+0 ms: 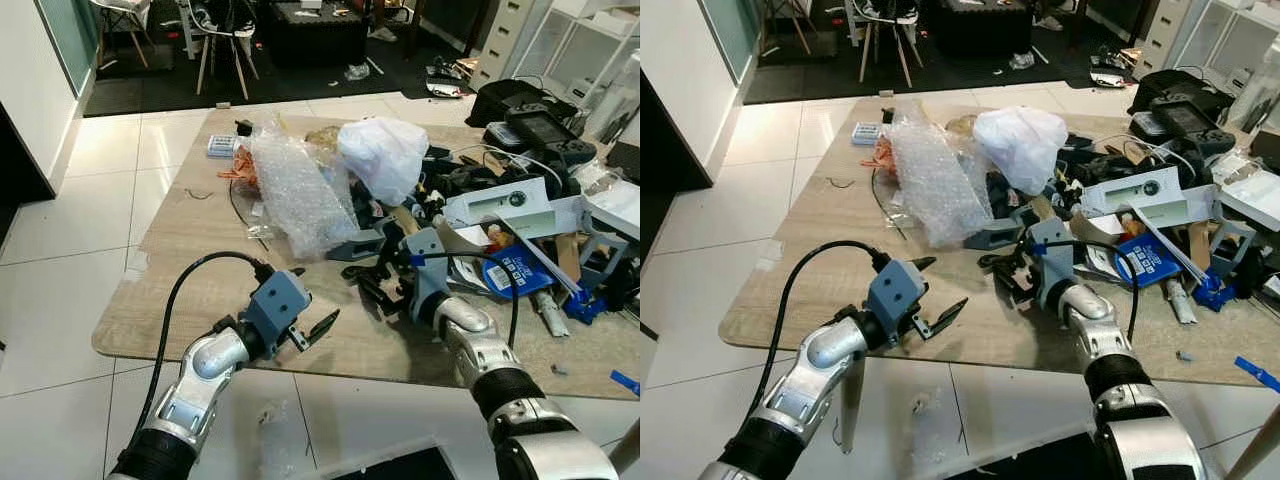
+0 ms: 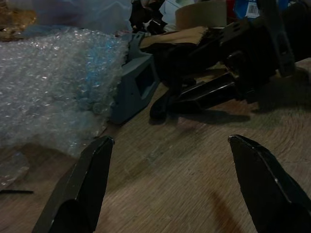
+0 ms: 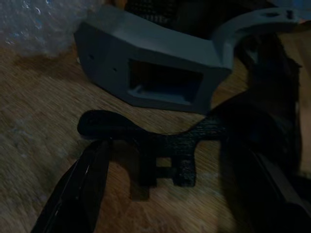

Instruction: Picking trash to rubbish bin

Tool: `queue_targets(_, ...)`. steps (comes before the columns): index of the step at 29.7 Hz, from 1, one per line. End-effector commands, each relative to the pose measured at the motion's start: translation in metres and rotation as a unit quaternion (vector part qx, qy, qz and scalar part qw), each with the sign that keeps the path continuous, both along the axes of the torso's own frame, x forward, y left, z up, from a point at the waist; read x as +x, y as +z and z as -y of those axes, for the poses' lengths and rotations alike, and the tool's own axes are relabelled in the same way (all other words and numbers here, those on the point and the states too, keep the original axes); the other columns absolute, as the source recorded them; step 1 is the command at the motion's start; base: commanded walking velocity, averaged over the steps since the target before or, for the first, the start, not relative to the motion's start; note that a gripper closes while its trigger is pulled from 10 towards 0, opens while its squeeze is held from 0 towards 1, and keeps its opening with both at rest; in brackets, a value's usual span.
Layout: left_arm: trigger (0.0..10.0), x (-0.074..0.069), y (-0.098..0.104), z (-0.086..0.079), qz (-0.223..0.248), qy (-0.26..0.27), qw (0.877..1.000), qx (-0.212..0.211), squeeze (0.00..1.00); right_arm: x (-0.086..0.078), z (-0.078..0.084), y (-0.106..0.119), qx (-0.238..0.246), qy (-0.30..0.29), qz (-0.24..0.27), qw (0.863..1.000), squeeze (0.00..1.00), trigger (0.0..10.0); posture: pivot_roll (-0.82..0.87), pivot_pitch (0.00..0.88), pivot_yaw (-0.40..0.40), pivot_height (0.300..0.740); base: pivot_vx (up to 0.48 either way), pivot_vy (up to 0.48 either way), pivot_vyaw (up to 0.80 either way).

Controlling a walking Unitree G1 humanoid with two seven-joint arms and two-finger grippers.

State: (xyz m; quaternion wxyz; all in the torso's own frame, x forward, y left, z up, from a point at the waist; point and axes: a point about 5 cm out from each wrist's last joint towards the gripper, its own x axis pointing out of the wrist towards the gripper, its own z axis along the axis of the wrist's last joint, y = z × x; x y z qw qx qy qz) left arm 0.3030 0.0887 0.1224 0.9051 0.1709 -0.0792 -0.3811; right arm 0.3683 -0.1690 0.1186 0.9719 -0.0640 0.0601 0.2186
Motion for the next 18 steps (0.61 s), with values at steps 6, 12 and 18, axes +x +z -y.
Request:
queue_targets(6,10.0,-0.0045,-0.0036,-0.0018,-0.007,-0.004,1.000,0.010,0.00,-0.0007,-0.0009,-0.0060,-0.002,0.008,-0.017,1.000,0.00,0.0,-0.08,0.167,-0.022,0.740,0.000,0.000,0.00)
queue_targets(12,10.0,-0.0043,-0.0046,-0.0001,-0.008,-0.007,1.000,0.010,0.00,-0.0027,0.0018,-0.0097,-0.009,0.011,-0.022,1.000,0.00,0.0,-0.08,0.163,-0.019,0.740,0.000,0.000,0.00)
queue_targets(18,10.0,-0.0026,-0.0043,0.0017,-0.007,-0.009,1.000,0.012,0.00,-0.0030,0.0053,-0.0108,-0.011,0.005,-0.025,1.000,0.00,0.0,-0.09,0.155,-0.017,0.740,0.000,0.000,0.00)
